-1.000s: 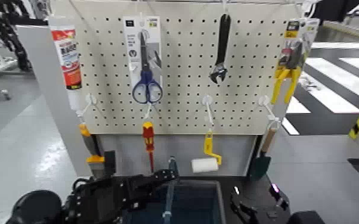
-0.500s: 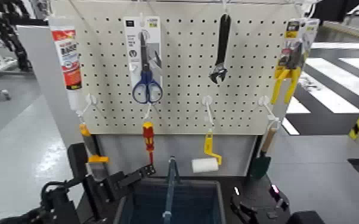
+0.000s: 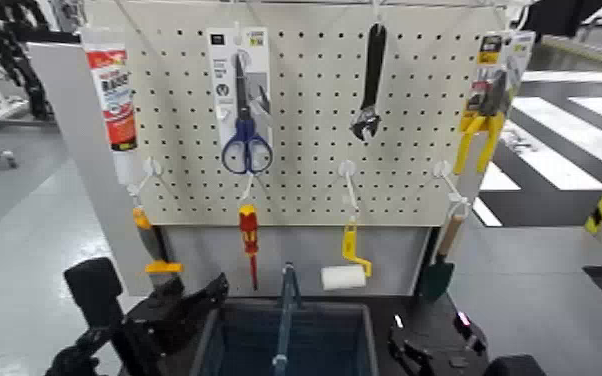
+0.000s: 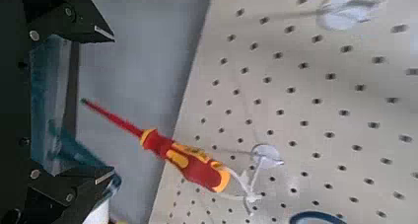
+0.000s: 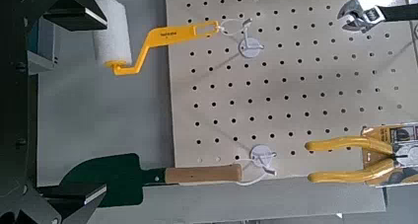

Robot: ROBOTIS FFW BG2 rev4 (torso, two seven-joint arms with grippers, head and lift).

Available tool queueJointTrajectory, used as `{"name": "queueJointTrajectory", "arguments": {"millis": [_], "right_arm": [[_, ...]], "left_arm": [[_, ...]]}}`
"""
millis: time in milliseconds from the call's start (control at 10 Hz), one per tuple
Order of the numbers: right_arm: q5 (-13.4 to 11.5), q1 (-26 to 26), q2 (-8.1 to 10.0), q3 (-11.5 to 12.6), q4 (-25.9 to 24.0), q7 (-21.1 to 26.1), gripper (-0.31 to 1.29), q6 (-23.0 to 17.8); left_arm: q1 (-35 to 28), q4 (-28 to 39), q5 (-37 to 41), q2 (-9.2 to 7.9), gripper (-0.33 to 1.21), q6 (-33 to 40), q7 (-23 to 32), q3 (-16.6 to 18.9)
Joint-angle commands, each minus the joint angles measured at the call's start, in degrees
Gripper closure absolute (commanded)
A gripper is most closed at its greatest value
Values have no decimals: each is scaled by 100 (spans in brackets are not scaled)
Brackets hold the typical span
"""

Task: Place the crate on the table.

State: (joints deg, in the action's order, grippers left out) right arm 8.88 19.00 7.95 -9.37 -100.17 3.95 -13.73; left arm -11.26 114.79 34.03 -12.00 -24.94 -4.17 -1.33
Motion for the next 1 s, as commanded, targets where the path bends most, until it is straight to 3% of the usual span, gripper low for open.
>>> {"name": "queueJointTrajectory", "arguments": {"millis": [100,500,700,1000], "right_arm": [[9,33,-30,-4,-2,9,14,-42],[26,86,-57,-30,-11,9,14,-77],[35,104,-57,-21,-28,9,14,-77],[35,104,-65,-13,-28,9,14,-77]], "left_arm": [[-526,-9,-1161,216,33,1158,110,2],[-1027,-185,-2629,269,33,2441,259,-148],[-1282,-369,-2805,286,33,3004,382,-165],[-1379,-405,-2849,304,33,3153,470,-192]]}}
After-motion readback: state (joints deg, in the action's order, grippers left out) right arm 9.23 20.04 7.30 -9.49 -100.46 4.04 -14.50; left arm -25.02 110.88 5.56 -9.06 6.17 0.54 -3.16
